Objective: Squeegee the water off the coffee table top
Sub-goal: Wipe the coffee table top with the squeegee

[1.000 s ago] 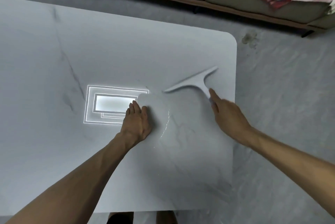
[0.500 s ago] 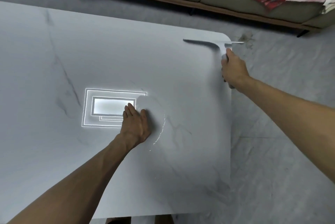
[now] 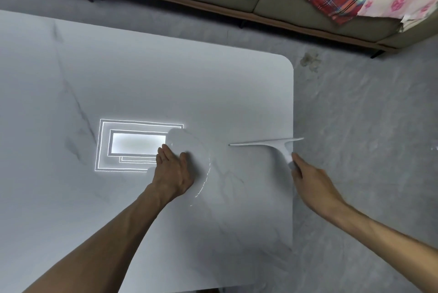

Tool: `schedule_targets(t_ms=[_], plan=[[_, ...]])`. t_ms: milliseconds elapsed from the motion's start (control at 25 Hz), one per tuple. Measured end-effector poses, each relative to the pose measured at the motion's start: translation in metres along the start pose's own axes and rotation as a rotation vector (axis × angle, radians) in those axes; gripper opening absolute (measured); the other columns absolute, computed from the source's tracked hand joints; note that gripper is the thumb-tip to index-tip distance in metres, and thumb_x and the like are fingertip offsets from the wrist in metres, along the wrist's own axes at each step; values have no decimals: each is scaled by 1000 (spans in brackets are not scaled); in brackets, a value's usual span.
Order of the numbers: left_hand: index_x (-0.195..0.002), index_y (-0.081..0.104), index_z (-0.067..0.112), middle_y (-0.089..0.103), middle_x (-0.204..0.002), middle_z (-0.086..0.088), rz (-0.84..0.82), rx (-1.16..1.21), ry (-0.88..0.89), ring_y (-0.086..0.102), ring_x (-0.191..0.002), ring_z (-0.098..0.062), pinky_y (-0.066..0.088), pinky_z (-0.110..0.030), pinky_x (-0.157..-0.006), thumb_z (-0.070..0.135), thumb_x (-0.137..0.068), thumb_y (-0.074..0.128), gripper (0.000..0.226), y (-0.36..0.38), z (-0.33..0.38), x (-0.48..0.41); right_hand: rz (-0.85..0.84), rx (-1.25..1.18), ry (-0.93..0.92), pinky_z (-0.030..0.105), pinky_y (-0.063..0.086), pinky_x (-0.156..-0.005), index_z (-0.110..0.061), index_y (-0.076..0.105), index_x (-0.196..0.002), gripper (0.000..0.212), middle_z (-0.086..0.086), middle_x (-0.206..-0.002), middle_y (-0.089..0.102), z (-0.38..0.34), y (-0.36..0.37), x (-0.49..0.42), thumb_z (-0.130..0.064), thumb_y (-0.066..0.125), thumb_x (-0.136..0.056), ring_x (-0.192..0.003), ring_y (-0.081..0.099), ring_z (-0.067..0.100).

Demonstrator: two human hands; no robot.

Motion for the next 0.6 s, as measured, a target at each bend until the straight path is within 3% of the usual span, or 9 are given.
schedule_targets(t_ms=[160,280,360,440,520,600], plan=[[-140,29,5,4,-144,-52,-18,38,-17,7,-140,-59,10,-53,-119,12,-88,33,52,0,1,-1,188,-3,-127,37,47,-85,-19,36,-147,45,18,-121,64,-32,-36,-73,-27,37,-103,-103,62,36],[-140,30,5,3,-145,-51,-31,57,-26,5,-141,-58,9,-52,-120,13,-88,34,52,2,1,-3,215,-107,-132,39,46,-90,-22,29,-150,48,13,-123,60,-64,-66,-158,-24,37,-102,-106,57,33],[-140,30,4,2,-145,-51,-35,61,-23,4,-140,-59,8,-52,-120,14,-89,35,52,3,1,-3,185,-262,-33,32,47,-73,-30,29,-149,48,3,-116,52,-76,-73,-191,-29,34,-101,-87,54,21],[-140,31,5,1,-145,-51,-32,71,-17,4,-140,-59,8,-52,-119,14,-88,35,52,5,-1,-5,148,-326,77,27,38,-48,-34,34,-143,44,6,-104,48,-77,-72,-196,-32,31,-100,-69,46,20],[-139,32,6,2,-144,-51,-22,75,-11,5,-140,-59,8,-52,-119,15,-87,35,53,6,-2,-5,149,-241,75,29,40,-44,-31,34,-141,42,13,-100,53,-72,-64,-181,-31,30,-99,-70,49,27],[-139,33,7,1,-145,-51,-29,90,-9,4,-140,-59,7,-52,-119,17,-87,37,54,7,-2,-4,168,-100,29,39,48,-56,-24,31,-145,44,21,-107,59,-57,-49,-150,-27,31,-101,-80,57,35]])
Point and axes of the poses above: each hand's wrist, its own x-axis away from the middle knuckle, its own y-axis out of the palm, z = x × y, the point moved 1 cm from there along -x, towards the middle knuckle
